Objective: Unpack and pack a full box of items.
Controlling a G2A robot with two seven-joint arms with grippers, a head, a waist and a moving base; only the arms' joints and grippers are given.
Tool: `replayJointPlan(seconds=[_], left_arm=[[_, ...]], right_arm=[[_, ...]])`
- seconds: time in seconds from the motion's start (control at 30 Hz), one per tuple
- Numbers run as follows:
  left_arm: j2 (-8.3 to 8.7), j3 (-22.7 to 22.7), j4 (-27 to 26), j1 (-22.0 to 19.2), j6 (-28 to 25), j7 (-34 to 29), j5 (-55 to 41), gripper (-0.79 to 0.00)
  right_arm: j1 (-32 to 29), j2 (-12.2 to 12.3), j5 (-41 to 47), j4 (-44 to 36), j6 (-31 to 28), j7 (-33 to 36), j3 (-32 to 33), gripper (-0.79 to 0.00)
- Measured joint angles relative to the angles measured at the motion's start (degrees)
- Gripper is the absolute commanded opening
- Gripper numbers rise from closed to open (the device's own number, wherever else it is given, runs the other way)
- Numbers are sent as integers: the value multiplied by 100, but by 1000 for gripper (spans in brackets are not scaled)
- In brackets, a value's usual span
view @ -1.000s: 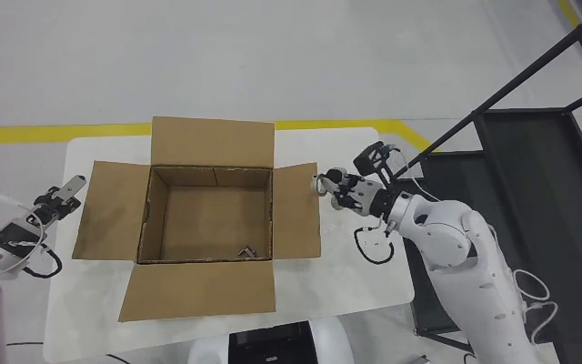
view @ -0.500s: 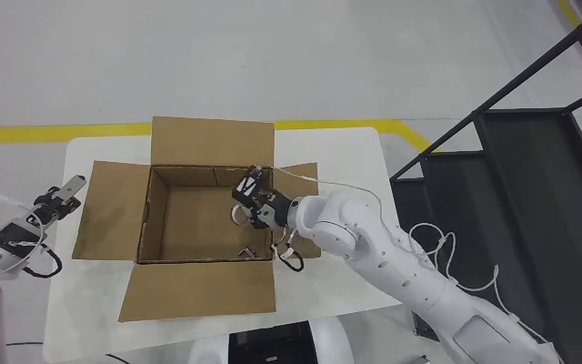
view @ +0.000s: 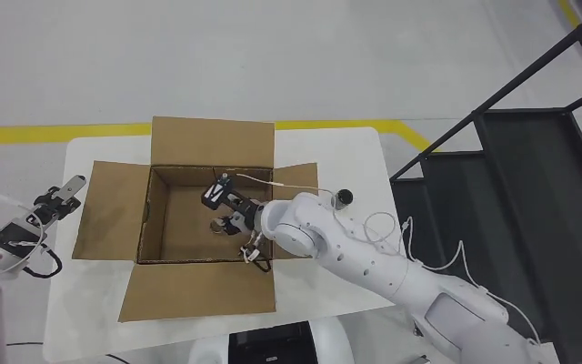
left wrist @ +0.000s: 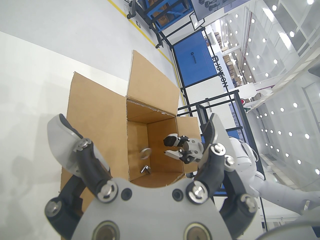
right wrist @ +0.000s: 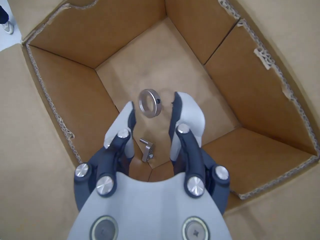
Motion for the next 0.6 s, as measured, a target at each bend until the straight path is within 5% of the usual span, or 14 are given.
replayJointPlan(seconds=[0.23, 0.43, 0.6], left_arm=[[0, 0, 0, 0, 0, 0, 0, 0], [0, 0, 0, 0, 0, 0, 0, 0], [0, 0, 0, 0, 0, 0, 0, 0]], right_arm=[[-905, 434, 605, -937, -1102, -32, 1279, 0], [-2465, 936, 1293, -1970, -2207, 0, 3344, 0], [-3521, 1137, 1574, -2329, -2436, -311, 4895, 0]])
